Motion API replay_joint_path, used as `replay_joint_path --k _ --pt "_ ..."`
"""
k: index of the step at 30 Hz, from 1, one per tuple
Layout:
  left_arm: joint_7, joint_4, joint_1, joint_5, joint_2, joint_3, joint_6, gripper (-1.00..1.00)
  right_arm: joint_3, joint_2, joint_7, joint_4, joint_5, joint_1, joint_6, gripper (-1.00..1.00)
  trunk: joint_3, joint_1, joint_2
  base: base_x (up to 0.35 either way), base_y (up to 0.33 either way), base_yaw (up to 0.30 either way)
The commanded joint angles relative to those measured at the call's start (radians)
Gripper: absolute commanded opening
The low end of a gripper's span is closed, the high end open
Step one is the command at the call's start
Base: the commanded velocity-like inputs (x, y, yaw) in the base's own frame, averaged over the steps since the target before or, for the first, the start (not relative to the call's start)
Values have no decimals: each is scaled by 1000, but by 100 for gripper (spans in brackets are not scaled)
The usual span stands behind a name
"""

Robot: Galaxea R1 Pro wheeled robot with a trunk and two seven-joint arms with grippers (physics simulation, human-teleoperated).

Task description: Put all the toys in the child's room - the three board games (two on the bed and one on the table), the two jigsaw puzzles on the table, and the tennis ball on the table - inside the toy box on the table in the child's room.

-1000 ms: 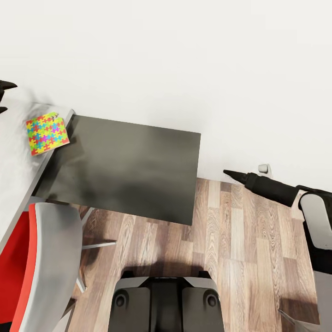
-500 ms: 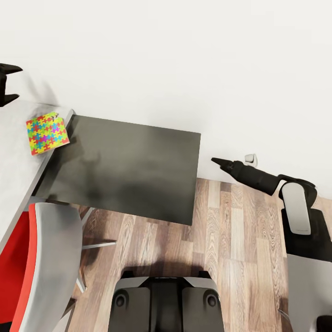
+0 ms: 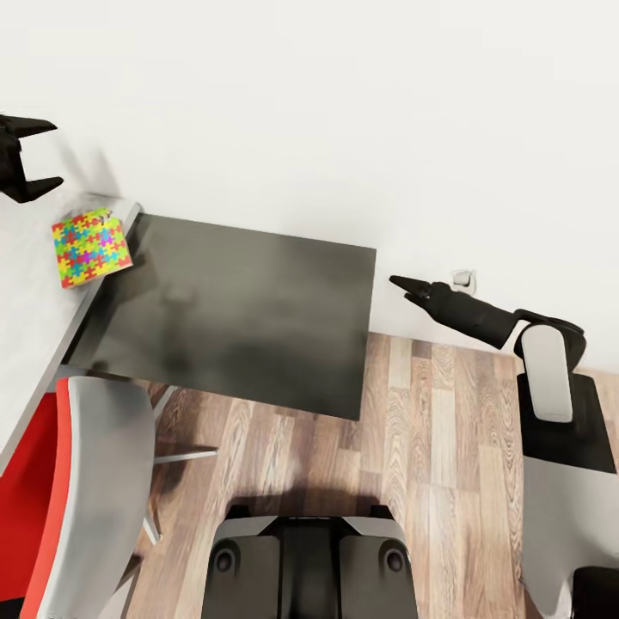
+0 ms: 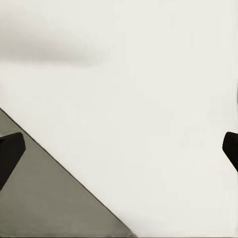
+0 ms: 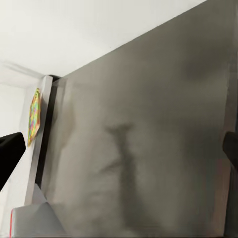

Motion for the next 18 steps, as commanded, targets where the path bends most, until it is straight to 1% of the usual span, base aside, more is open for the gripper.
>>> replay_joint_path --k 1,2,4,5,7,8,9,10,12,18 --pt "10 0 6 23 -2 1 12 100 -2 9 10 3 9 -4 4 100 -1 1 -2 0 0 144" --pt "10 0 6 23 -2 1 12 100 -2 9 10 3 9 -4 4 100 -1 1 -2 0 0 144" --pt "8 -4 27 41 -5 0 23 100 -3 31 8 13 8 -9 4 100 0 1 -2 0 0 182" --pt "8 -4 27 41 -5 0 23 100 -3 31 8 13 8 -9 4 100 0 1 -2 0 0 193" --pt "8 -10 49 52 -7 0 29 100 -4 49 7 24 8 -13 4 100 1 1 -2 0 0 217" --pt "8 -10 49 52 -7 0 29 100 -4 49 7 24 8 -13 4 100 1 1 -2 0 0 224" --pt "7 -14 57 55 -7 0 31 100 -5 56 7 28 8 -14 4 100 1 1 -2 0 0 236" --pt "7 -14 57 55 -7 0 31 100 -5 56 7 28 8 -14 4 100 2 1 -2 0 0 236" --pt "7 -20 71 61 -8 -1 35 100 -5 66 7 36 7 -16 4 100 2 1 -2 0 0 248" --pt "7 -25 82 63 -9 -2 37 100 -5 75 8 42 6 -17 4 100 5 1 -2 0 0 260"
